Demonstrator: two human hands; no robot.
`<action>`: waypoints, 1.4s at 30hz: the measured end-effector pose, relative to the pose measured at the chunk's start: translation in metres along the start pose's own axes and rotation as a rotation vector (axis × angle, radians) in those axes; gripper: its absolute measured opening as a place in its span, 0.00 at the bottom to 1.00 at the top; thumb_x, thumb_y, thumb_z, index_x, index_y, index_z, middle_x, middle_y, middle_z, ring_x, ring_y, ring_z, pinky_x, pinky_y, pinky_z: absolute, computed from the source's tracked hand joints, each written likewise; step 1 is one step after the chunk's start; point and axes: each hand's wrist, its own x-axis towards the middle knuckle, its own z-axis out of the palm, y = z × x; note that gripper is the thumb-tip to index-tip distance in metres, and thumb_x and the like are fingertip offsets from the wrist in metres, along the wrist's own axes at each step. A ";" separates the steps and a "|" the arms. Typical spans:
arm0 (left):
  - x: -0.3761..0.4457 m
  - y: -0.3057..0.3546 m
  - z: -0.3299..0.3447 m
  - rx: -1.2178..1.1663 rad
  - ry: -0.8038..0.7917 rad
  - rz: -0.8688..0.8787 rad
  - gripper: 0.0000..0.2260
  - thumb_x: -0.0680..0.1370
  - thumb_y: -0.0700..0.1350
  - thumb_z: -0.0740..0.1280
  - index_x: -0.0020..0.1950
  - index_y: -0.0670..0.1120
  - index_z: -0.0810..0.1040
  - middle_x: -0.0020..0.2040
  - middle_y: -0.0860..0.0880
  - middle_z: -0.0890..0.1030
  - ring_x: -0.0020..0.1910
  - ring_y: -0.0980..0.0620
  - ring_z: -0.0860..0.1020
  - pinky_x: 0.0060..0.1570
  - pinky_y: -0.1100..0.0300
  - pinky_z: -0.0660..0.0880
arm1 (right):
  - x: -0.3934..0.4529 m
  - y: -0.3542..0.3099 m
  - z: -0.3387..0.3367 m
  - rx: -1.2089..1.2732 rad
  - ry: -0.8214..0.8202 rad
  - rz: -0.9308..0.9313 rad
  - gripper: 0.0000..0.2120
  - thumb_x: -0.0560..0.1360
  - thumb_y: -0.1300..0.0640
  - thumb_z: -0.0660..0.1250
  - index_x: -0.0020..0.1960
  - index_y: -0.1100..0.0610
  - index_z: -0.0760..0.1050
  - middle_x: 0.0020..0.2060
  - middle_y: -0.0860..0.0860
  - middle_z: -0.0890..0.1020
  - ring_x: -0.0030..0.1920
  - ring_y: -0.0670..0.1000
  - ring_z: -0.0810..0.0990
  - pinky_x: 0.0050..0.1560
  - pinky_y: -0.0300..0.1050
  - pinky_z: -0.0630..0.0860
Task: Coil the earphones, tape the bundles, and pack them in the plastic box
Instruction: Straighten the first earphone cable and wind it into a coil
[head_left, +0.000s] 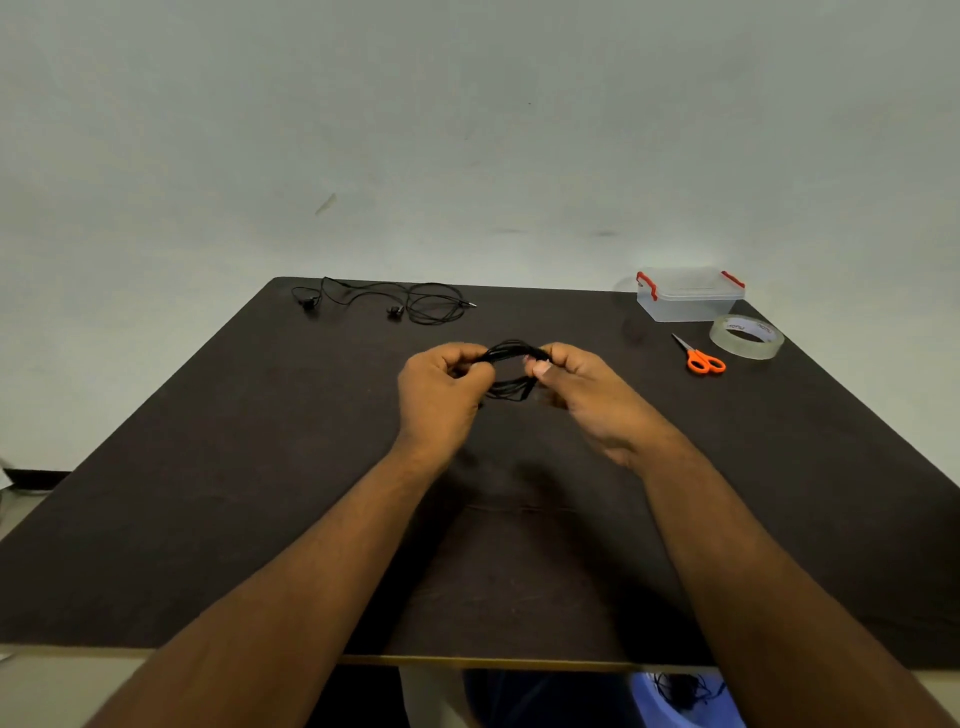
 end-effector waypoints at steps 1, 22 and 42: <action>0.002 -0.004 0.000 0.072 -0.028 -0.007 0.09 0.71 0.35 0.68 0.39 0.49 0.84 0.29 0.54 0.81 0.28 0.59 0.76 0.30 0.64 0.74 | 0.000 0.001 0.004 -0.040 0.031 -0.004 0.08 0.81 0.59 0.60 0.45 0.55 0.75 0.38 0.48 0.77 0.43 0.46 0.75 0.49 0.42 0.74; 0.011 -0.026 0.004 0.389 -0.302 -0.183 0.11 0.73 0.45 0.73 0.37 0.37 0.81 0.31 0.44 0.80 0.30 0.54 0.74 0.30 0.59 0.70 | -0.004 0.014 0.030 -0.111 0.191 0.079 0.09 0.79 0.61 0.62 0.43 0.58 0.79 0.35 0.51 0.81 0.37 0.47 0.78 0.40 0.43 0.78; -0.024 0.014 0.007 -0.338 -0.070 -0.609 0.05 0.70 0.34 0.73 0.45 0.40 0.83 0.37 0.46 0.84 0.31 0.57 0.82 0.23 0.69 0.72 | -0.006 0.036 0.059 -0.156 0.621 -0.033 0.09 0.78 0.65 0.60 0.47 0.58 0.78 0.41 0.48 0.81 0.41 0.46 0.79 0.43 0.40 0.75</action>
